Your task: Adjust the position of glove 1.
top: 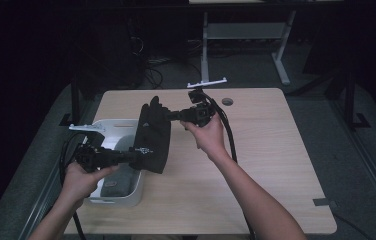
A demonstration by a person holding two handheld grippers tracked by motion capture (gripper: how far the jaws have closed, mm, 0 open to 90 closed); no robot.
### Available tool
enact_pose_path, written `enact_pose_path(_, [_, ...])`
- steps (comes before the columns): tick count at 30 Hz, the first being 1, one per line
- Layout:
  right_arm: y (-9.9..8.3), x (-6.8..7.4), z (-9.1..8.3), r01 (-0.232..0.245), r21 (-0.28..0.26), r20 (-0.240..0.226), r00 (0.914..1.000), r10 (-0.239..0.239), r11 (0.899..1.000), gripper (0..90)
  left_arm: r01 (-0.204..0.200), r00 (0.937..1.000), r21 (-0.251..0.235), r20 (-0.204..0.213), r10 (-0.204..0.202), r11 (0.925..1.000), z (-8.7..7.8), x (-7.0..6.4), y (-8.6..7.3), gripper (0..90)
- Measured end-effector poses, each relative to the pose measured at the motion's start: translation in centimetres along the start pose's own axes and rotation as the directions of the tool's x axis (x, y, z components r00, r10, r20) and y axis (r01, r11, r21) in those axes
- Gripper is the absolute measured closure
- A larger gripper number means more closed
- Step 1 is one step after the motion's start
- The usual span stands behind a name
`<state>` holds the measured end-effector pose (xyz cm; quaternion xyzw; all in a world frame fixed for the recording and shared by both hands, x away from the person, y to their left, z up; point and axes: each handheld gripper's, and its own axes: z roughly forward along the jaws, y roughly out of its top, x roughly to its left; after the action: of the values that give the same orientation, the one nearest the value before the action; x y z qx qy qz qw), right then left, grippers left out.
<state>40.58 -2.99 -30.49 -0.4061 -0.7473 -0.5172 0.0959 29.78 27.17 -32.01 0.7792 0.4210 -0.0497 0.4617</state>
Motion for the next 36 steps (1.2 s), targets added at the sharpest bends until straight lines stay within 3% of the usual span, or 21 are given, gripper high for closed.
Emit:
enact_pose_path(21, [1.8, 2.9, 6.4, 0.03, 0.041, -0.062, 0.9977, -0.027, 0.999, 81.8, 0.062, 0.9946, -0.039, -0.081, -0.065, 0.9973, -5.1, 3.2, -2.4, 80.5])
enact_pose_path(36, [1.6, 3.4, 10.1, 0.019, 0.078, -0.088, 0.996, -0.013, 0.997, 81.8, 0.11, 0.9873, -0.042, -0.11, -0.114, 0.993, -6.4, 5.0, -4.2, 80.5])
